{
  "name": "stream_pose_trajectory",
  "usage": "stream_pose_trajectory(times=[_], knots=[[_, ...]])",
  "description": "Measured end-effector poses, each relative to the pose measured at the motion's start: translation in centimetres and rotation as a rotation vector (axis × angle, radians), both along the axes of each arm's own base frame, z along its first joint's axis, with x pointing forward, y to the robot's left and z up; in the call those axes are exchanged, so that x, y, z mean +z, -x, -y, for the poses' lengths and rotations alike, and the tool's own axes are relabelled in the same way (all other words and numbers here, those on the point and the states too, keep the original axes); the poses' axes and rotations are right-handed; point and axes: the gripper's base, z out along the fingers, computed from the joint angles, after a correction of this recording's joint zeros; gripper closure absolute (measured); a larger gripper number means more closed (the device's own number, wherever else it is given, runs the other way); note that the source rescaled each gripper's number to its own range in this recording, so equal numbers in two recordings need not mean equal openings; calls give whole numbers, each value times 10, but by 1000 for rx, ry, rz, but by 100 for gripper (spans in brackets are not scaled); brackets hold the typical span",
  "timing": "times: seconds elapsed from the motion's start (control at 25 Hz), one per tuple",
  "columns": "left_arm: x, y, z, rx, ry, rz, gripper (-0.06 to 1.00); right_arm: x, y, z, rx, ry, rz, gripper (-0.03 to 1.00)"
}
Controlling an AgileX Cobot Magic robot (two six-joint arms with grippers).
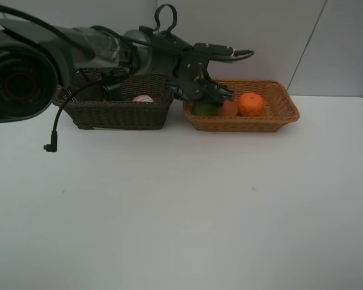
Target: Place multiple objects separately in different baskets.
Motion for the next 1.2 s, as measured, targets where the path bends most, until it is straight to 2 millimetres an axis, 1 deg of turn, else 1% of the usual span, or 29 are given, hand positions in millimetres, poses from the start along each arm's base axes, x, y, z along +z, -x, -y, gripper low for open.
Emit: stream_pose_trajectory(times=[0.16, 0.28, 0.36, 0.4, 0.52, 0.56, 0.64, 0.68, 0.72, 0.84, 0.88, 0.92, 1.0, 1.04, 1.08, 1.12, 1.2], knots=[[1, 0, 0, 0, 0, 1, -5, 0, 0, 0, 0, 0, 0, -3], [14, 2, -2, 6, -3, 2, -6, 0, 0, 0, -1, -2, 0, -3], [30, 4, -4, 13, -2, 6, -6, 0, 0, 0, -1, -2, 0, -3], [43, 6, -7, 18, -11, 4, -6, 0, 0, 0, -1, -2, 0, -3], [71, 11, -19, 25, -57, -17, -6, 0, 0, 0, -1, -2, 0, -3], [80, 13, -26, 35, -76, -34, -6, 0, 0, 0, -1, -2, 0, -3], [97, 15, -45, 53, -120, -65, -6, 0, 0, 0, -1, -2, 0, -3], [109, 18, -59, 69, -140, -81, -6, 0, 0, 0, -1, -2, 0, -3], [116, 21, -70, 83, -154, -94, -6, 0, 0, 0, -1, -2, 0, -3], [140, 36, -114, 145, -175, -125, -6, 0, 0, 0, -1, -2, 0, -3], [147, 45, -133, 172, -179, -135, -6, 0, 0, 0, -1, -2, 0, -3], [161, 54, -148, 192, -170, -124, -6, 0, 0, 0, -1, -2, 0, -3], [181, 77, -181, 232, -163, -107, -6, 0, 0, 0, -1, -2, 0, -3], [188, 92, -201, 260, -162, -105, -6, 0, 0, 0, -1, -2, 0, -3], [201, 108, -217, 278, -151, -80, -6, 0, 0, 0, -1, -2, 0, -3], [210, 125, -234, 301, -145, -62, -6, 0, 0, 0, -1, -2, 0, -3], [224, 159, -264, 348, -137, -26, -6, 0, 0, 0, -1, -2, 0, -3]])
